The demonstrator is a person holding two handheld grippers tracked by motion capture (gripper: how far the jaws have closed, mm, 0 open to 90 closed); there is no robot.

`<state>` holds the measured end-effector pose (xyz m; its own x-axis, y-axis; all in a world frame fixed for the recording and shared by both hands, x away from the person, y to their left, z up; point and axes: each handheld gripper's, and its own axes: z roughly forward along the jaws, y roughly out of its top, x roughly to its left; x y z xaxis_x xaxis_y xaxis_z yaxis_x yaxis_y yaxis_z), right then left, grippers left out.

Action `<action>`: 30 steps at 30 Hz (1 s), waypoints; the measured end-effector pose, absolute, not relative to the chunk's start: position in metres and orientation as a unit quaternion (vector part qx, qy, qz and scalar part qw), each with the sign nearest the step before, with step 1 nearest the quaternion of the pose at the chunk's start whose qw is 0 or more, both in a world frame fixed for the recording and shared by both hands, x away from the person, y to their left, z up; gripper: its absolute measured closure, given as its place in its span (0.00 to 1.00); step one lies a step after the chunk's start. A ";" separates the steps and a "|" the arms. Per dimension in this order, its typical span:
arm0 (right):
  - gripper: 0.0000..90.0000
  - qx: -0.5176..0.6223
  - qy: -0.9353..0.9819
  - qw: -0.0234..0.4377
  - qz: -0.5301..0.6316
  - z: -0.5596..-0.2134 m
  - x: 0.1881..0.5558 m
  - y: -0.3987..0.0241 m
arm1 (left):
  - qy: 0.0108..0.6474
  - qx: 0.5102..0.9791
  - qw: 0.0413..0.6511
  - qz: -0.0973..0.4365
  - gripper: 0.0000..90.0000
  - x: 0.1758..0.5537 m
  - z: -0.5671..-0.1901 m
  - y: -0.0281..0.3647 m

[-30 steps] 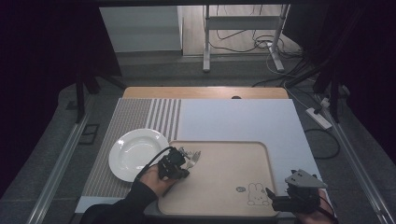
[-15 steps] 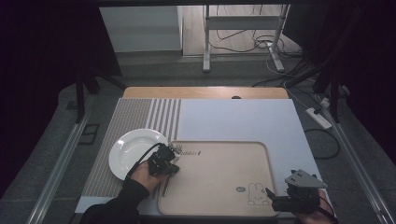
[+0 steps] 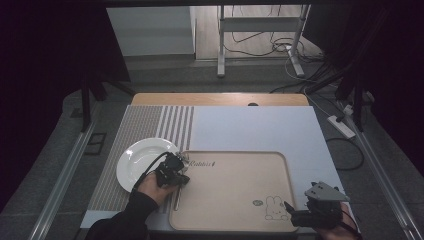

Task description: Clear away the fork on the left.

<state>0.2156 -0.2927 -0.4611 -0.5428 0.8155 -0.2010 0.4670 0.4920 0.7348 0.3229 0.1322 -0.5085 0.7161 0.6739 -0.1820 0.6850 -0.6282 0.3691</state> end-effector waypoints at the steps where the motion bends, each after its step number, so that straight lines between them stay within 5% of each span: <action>1: 0.00 0.392 0.819 0.274 0.317 -0.461 0.216 -0.293 | 0.376 0.902 0.212 -0.013 0.97 0.323 -0.508 0.132; 15: 0.00 0.392 0.819 0.273 0.318 -0.461 0.215 -0.293 | 0.358 0.890 0.282 0.007 0.77 0.314 -0.490 0.139; 24: 0.00 0.392 0.819 0.273 0.318 -0.461 0.216 -0.293 | 0.362 0.878 0.314 0.009 0.39 0.314 -0.488 0.152; 30: 0.00 0.392 0.819 0.273 0.318 -0.461 0.216 -0.293 | 0.368 0.869 0.331 0.014 0.22 0.314 -0.486 0.160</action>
<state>0.2156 -0.2930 -0.4609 -0.5427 0.8162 -0.1983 0.4682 0.4900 0.7353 0.3135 0.1605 -0.4863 0.7292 0.6483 -0.2189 0.6297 -0.5106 0.5855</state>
